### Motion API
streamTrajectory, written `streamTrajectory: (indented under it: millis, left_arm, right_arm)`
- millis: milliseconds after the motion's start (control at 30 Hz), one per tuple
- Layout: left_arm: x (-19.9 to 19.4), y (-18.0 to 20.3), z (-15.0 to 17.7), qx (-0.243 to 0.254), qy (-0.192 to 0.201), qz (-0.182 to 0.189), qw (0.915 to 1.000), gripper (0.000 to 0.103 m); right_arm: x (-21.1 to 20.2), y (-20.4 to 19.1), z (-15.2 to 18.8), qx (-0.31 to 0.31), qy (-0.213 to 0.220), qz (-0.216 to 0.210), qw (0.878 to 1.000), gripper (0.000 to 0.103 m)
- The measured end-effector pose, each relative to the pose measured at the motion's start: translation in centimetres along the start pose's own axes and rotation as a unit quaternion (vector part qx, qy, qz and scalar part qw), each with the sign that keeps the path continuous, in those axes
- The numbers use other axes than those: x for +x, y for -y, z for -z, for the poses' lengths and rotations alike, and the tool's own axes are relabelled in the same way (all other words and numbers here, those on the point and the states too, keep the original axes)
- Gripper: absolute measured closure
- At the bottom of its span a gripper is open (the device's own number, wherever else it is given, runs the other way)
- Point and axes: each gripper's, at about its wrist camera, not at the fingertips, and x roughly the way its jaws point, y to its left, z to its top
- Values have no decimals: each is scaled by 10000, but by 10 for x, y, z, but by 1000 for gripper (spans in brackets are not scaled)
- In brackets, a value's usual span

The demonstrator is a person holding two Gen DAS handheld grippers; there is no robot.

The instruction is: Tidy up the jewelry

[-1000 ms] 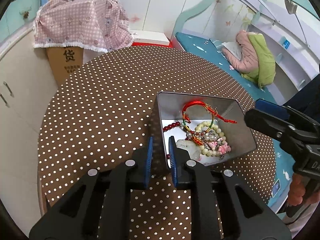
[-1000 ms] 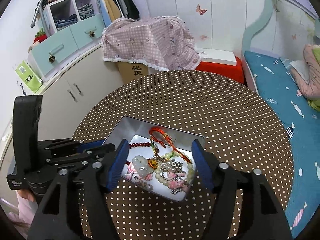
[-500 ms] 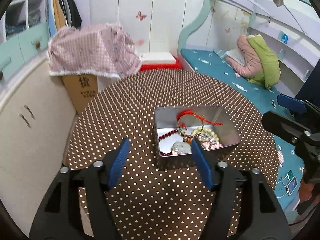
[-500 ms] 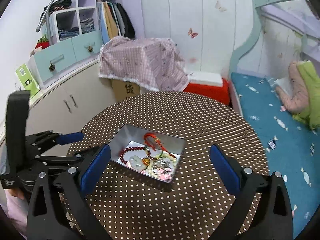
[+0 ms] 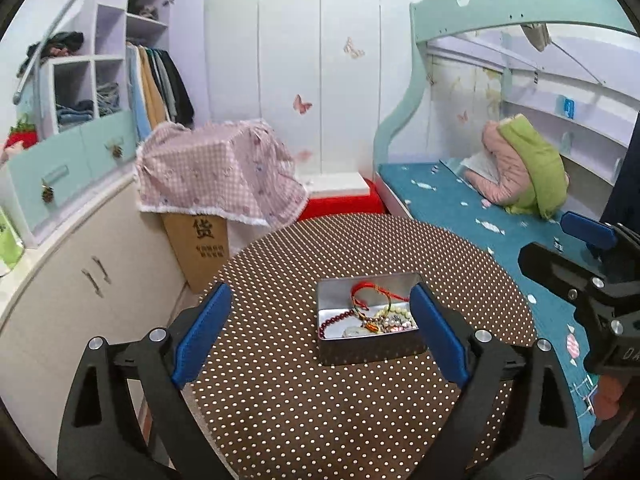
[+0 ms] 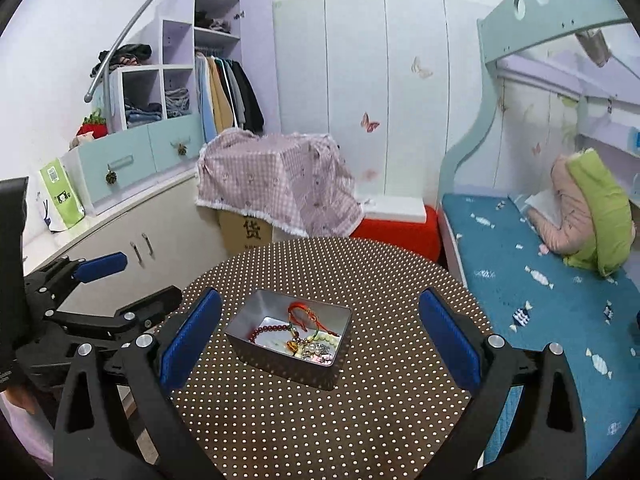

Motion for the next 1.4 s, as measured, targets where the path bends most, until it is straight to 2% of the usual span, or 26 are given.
streamTrajectory:
  millis: [167, 467, 900, 1400]
  left_arm:
    - [-26, 5, -5, -31, 214, -24, 9998, 10]
    - [-56, 9, -10, -57, 522, -16, 9986, 9]
    - [-69, 12, -9, -104, 629, -25, 9980, 9]
    - [-77, 17, -7, -79, 674, -61, 9977, 9]
  right_arm:
    - [-21, -4, -4, -53, 273, 12, 9996, 8]
    - [-38, -13, -5, -177, 489, 93, 9986, 8]
    - [-44, -15, -3, -204, 523, 288, 9980, 8]
    - [-52, -13, -1, -76, 546, 253, 9982, 8]
